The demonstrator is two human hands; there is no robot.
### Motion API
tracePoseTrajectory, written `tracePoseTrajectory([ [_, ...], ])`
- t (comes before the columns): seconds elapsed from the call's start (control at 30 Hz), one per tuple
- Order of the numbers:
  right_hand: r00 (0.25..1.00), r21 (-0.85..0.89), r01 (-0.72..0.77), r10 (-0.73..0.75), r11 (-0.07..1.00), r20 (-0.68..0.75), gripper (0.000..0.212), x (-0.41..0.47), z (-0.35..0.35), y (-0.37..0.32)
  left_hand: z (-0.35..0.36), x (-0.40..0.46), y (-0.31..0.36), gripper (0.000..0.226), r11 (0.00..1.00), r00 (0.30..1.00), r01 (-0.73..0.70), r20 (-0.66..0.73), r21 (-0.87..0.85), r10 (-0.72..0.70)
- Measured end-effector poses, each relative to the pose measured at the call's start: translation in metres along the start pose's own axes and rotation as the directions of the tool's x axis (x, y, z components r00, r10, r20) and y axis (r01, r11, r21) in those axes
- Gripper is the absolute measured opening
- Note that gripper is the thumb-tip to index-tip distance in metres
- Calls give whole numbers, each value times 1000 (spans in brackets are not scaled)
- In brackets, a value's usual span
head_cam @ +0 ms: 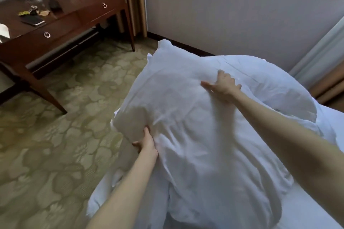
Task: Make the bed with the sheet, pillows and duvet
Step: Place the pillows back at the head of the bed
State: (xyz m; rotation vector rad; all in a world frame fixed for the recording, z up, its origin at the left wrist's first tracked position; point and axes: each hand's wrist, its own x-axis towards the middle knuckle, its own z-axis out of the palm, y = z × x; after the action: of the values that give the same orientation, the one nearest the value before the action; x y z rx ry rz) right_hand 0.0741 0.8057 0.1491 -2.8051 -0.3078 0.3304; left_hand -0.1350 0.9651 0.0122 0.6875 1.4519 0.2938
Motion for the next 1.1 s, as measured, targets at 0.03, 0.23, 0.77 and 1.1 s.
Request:
tracePoseTrajectory([
  [0.03, 1000, -7, -7, 7, 1000, -12, 92, 1, 3, 1, 1, 0, -1, 94, 998, 999, 27, 41, -56, -24],
  [0.23, 992, -44, -31, 25, 999, -123, 83, 0, 22, 14, 11, -6, 9, 69, 997, 892, 58, 451, -55, -27],
  [0.77, 972, 209, 6, 43, 978, -231, 66, -66, -3, 81, 1, -83, 8, 52, 966, 928, -254, 271, -40, 255],
  [1.1, 912, 329, -49, 177, 943, -370, 46, -146, -68, 171, 14, -155, -5, 45, 822, 759, -569, 392, 11, 520],
])
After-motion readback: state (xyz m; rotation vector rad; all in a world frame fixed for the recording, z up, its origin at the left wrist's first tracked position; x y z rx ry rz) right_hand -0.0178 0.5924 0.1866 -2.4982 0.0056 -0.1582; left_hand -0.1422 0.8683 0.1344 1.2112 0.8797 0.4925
